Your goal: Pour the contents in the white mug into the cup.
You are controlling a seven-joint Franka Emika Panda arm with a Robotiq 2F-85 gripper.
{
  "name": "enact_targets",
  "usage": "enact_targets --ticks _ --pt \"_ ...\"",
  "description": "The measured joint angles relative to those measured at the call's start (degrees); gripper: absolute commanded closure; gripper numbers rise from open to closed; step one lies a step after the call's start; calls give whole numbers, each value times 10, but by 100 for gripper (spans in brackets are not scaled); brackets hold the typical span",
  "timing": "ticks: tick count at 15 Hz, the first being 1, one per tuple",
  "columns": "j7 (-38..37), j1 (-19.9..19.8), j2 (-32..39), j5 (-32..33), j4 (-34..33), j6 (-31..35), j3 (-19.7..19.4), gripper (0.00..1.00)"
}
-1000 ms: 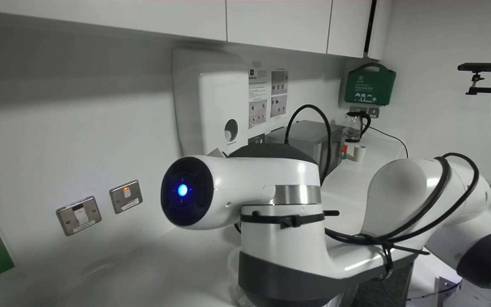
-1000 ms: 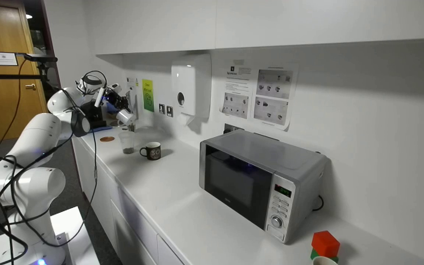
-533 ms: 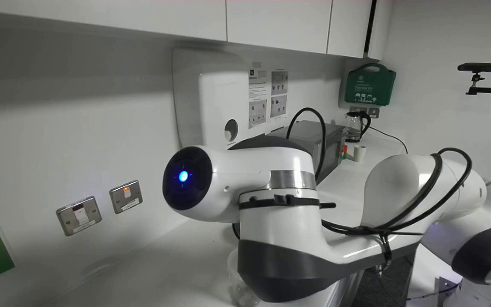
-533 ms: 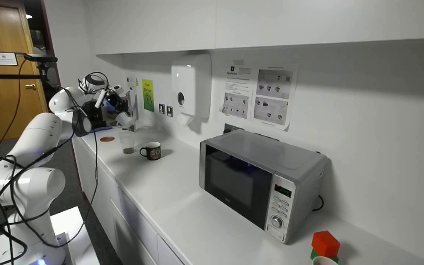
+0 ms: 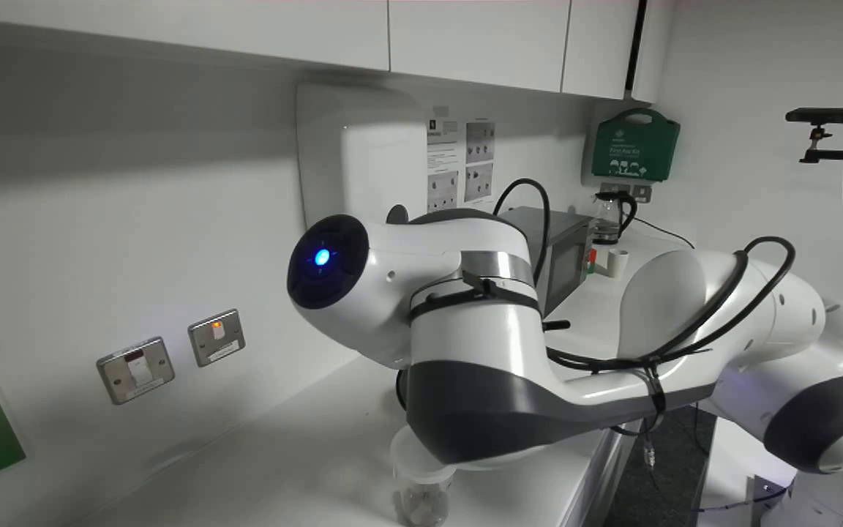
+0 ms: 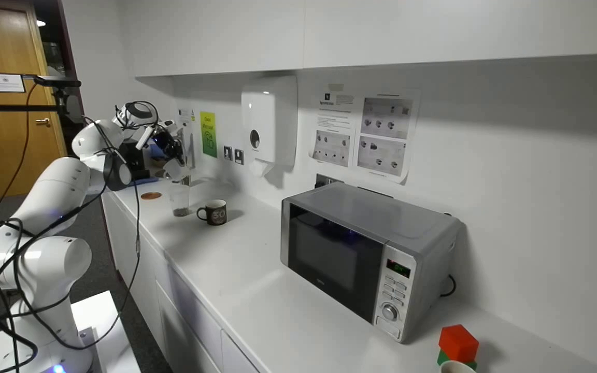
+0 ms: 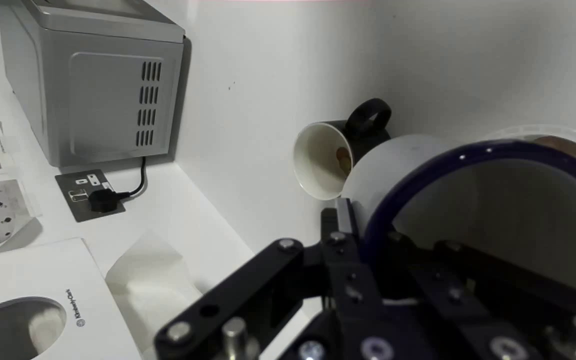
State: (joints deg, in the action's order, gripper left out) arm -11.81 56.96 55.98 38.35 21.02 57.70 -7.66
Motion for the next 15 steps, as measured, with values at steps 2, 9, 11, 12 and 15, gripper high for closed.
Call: enact_targets --ticks 2,9,11,12,15 --pt "-1 -6 0 -15 0 13 0 99" --pt "-22 -28 0 -83 0 50 0 99" --pt "-33 -35 0 -107 0 59 0 99" --pt "-38 -39 0 -118 0 63 0 99" --pt "-49 -49 0 -144 0 71 0 99"
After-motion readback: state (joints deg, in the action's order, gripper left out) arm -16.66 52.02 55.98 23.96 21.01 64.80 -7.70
